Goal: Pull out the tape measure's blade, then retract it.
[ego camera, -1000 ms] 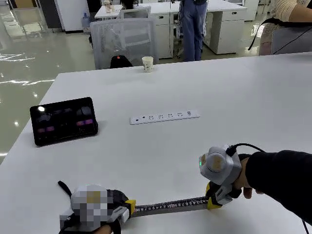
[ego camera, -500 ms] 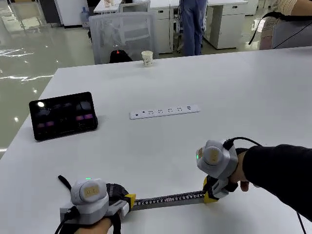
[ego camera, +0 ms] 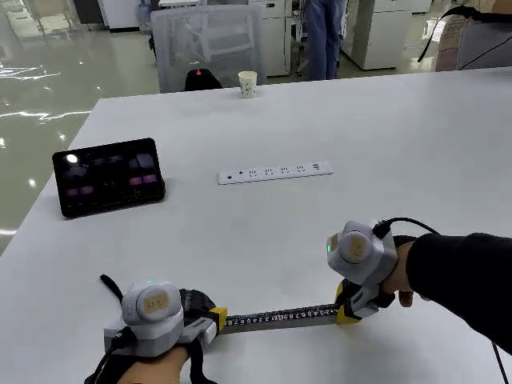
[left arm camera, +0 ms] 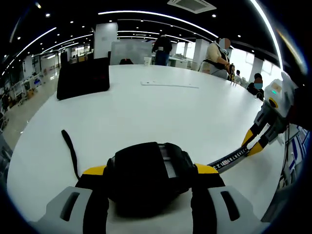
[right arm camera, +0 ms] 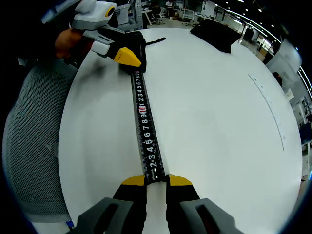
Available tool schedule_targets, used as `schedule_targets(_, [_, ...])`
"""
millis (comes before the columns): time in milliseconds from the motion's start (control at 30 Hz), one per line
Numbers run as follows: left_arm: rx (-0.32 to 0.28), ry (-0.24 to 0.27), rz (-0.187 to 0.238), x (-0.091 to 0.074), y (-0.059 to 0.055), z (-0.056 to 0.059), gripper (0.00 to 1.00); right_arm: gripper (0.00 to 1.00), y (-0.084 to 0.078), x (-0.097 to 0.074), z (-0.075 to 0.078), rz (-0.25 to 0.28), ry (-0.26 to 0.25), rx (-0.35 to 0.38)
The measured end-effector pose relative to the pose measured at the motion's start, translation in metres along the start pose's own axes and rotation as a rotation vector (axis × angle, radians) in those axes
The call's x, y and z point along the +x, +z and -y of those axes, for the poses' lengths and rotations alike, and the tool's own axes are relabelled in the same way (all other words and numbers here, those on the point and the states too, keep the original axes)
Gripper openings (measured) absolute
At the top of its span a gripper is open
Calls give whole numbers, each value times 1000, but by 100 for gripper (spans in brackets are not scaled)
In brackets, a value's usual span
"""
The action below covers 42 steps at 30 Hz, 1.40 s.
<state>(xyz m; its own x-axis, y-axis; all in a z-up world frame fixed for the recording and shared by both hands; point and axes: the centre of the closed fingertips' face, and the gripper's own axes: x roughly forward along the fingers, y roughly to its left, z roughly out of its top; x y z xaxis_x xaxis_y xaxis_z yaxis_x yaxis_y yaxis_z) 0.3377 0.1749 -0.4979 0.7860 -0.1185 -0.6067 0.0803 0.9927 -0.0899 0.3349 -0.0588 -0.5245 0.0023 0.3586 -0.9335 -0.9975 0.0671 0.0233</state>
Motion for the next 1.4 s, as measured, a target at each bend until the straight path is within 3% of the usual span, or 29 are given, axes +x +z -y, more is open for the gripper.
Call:
schedule_targets(600, [7,1,-8,0,-1,0,64,11,6,2,-1,9,-1,0])
schedule_targets(833, [8,1,-8,0,-1,0,64,12,8,4,-2,11,7,-57])
schedule_targets(1400, [12,1,-9,0,-2,1,64,12,13,6,-2,30,17,-71])
